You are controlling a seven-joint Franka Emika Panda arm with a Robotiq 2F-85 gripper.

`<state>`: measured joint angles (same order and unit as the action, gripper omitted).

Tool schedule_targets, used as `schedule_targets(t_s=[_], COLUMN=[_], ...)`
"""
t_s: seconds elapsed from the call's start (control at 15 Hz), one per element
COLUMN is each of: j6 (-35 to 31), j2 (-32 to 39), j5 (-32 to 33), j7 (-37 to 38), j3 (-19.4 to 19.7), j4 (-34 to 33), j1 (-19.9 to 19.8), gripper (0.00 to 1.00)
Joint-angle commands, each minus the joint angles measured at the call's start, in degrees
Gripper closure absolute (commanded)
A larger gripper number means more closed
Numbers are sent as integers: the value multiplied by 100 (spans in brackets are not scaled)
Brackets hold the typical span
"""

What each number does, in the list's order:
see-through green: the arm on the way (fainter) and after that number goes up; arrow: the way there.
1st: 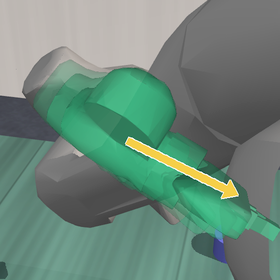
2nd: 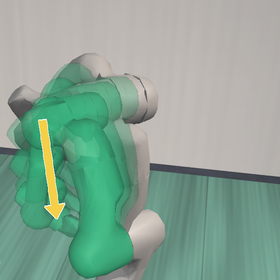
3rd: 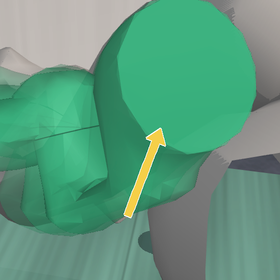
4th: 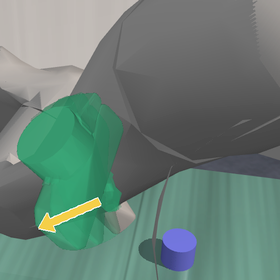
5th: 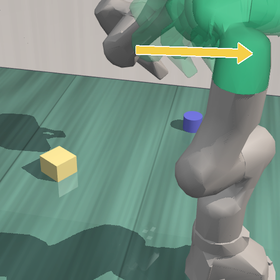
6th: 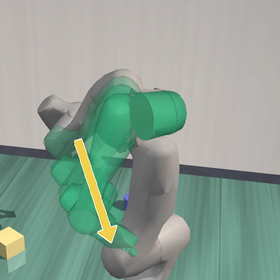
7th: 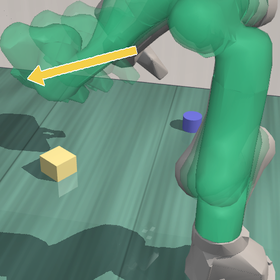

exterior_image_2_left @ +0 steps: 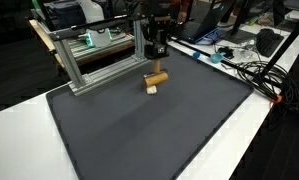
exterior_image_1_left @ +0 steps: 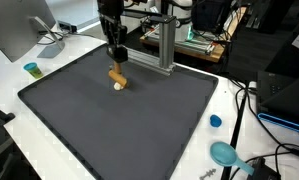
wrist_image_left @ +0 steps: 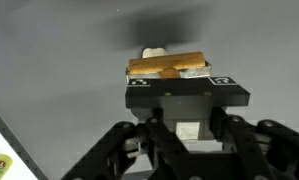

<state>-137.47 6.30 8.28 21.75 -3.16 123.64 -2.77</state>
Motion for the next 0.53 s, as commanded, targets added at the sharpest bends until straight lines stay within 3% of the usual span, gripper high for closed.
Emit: schedule_targets(t_s=[0.0,0.2,0.33,0.47], j6=[247,547,872,1103], j2=[382,392,124,-111], j5=[-397,-826,-1417,-1590], j7=[-344,-882,-1599,-1948], j3=[297,424,375,409], j4=[-573,-736,-683,-657], j1=[7,-92,-192,-190], gripper=[79,79,79,79])
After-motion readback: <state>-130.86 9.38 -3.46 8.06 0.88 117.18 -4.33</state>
